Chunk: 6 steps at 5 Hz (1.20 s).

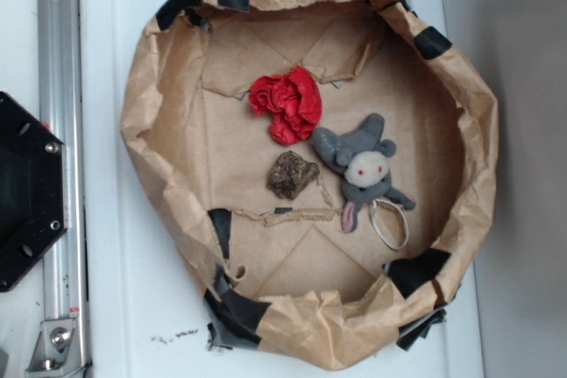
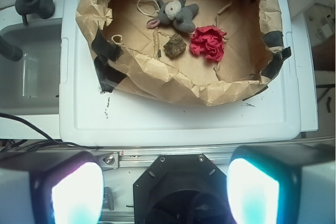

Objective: Grab the rock.

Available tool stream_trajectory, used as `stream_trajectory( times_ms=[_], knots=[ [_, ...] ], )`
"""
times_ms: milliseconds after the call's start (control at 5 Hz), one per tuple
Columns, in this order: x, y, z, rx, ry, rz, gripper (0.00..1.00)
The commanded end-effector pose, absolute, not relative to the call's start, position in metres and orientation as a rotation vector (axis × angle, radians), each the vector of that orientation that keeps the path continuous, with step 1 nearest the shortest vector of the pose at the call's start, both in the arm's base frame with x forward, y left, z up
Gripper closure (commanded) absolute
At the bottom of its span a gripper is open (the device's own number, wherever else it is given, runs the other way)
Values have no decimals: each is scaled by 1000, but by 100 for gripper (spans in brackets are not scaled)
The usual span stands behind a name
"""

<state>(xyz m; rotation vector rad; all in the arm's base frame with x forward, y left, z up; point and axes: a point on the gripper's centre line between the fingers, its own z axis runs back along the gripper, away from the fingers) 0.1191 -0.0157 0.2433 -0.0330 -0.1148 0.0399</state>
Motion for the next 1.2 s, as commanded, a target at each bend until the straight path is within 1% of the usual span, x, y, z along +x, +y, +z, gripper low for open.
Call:
stream_trajectory(
  times_ms=[0,200,400,600,800,1000],
  knots=[
    [119,-16,243,-33,-115,40,0],
    [169,-12,201,21,-156,287,0],
    [212,-1,183,-33,-141,451,0],
    [234,12,161,-74,-257,572,0],
    [241,23,118,-77,-233,592,0],
    [249,21,84,-92,-190,556,0]
  ],
)
